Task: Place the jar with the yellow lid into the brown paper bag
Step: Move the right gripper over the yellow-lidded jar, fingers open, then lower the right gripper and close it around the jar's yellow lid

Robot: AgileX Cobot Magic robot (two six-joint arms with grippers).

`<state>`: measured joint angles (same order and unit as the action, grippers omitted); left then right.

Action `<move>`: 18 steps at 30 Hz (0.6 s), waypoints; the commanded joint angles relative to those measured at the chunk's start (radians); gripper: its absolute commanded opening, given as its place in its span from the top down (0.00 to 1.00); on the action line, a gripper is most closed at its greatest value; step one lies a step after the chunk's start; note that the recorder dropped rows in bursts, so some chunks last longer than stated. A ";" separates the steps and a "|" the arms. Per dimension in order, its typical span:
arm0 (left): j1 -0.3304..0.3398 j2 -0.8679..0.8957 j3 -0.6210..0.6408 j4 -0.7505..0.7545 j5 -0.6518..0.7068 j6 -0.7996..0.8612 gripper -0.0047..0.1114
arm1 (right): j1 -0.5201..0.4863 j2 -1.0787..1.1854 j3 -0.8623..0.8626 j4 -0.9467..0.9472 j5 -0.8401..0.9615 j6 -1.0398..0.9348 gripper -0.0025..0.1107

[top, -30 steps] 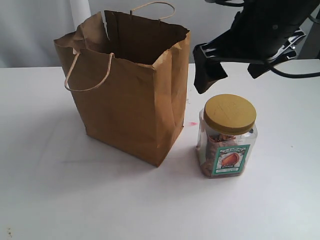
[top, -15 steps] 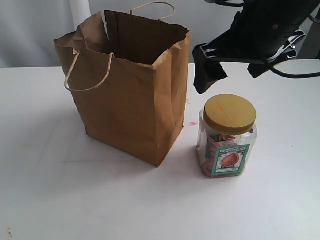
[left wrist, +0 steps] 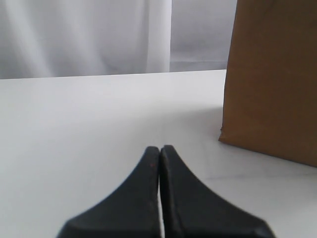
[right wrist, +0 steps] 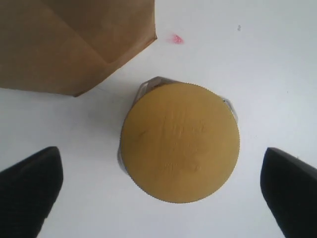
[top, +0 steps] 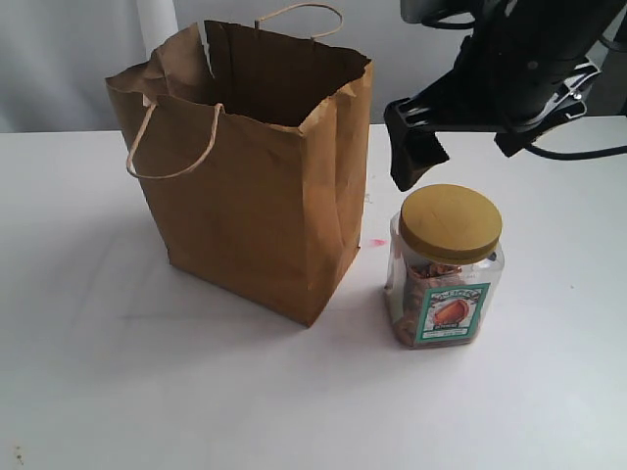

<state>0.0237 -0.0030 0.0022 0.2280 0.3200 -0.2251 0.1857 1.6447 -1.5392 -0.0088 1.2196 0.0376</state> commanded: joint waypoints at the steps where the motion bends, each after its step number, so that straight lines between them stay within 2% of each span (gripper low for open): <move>1: -0.003 0.003 -0.002 -0.004 -0.010 -0.004 0.95 | 0.002 0.029 0.007 -0.011 0.002 0.023 0.05; 18: -0.003 0.003 -0.002 -0.004 -0.010 -0.004 0.95 | 0.002 0.061 0.007 -0.047 0.002 0.076 0.05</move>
<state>0.0237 -0.0030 0.0022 0.2280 0.3200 -0.2251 0.1857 1.7089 -1.5392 -0.0297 1.2196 0.0982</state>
